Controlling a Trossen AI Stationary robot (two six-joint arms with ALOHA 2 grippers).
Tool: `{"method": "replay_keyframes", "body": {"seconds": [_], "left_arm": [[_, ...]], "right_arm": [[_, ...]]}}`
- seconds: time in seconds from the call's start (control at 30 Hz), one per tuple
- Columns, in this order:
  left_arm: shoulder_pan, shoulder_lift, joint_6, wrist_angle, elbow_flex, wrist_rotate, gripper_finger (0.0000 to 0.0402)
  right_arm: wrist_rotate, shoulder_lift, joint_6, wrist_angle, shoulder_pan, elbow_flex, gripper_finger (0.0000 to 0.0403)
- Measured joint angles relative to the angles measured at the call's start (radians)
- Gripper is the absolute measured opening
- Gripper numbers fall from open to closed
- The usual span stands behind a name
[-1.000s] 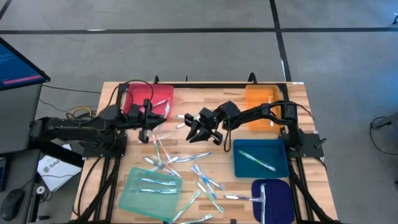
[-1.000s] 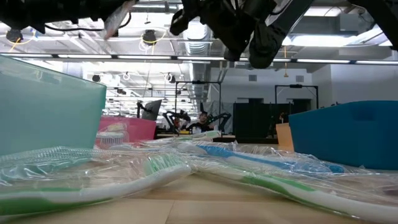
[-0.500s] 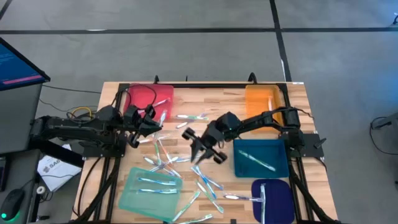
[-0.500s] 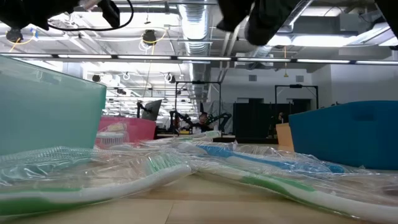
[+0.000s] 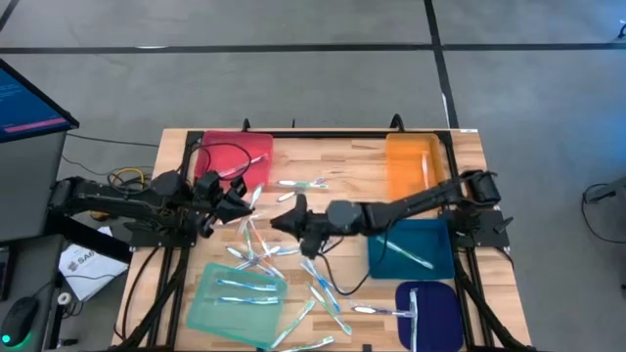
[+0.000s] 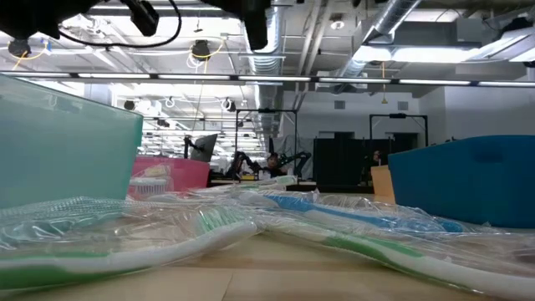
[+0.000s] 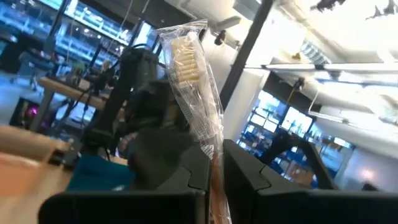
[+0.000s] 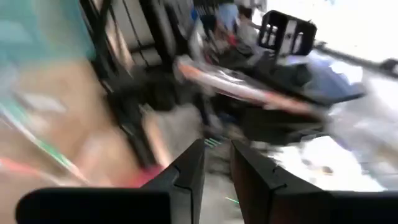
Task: Pick & Place Toothbrushes
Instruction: Put the orange toothbrush into the orange bin
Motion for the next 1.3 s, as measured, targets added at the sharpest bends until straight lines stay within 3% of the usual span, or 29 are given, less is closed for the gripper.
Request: {"method": "replay_keyframes", "body": {"seconds": [0.23, 0.4, 0.6, 0.83, 0.93, 1.1, 1.3], "left_arm": [[-0.008, 0.061, -0.136, 0.008, -0.004, -0.011, 0.0016], [-0.007, 0.097, -0.206, 0.044, -0.004, -0.013, 0.0016], [-0.007, 0.104, -0.244, 0.071, -0.004, -0.024, 0.0016], [-0.004, 0.103, -0.252, 0.083, -0.004, -0.074, 0.0016], [-0.003, 0.104, -0.263, 0.071, -0.004, -0.074, 0.0016], [-0.003, 0.104, -0.267, 0.038, -0.004, -0.074, 0.0016], [-0.003, 0.115, -0.274, 0.013, -0.004, -0.075, 0.0016]], "right_arm": [[0.221, -0.001, -0.499, 0.051, 0.125, 0.000, 0.0071], [0.255, -0.001, -0.702, 0.111, 0.136, 0.000, 0.0093], [0.251, 0.061, -0.733, 0.167, 0.091, 0.032, 0.0175], [0.169, 0.220, -0.813, 0.180, 0.066, 0.134, 0.0267], [0.169, 0.280, -0.924, 0.221, 0.071, 0.170, 0.0278], [0.190, 0.380, -0.974, 0.419, 0.072, 0.219, 0.0281], [0.222, 0.443, -1.138, 0.478, 0.084, 0.253, 0.0281]]}}
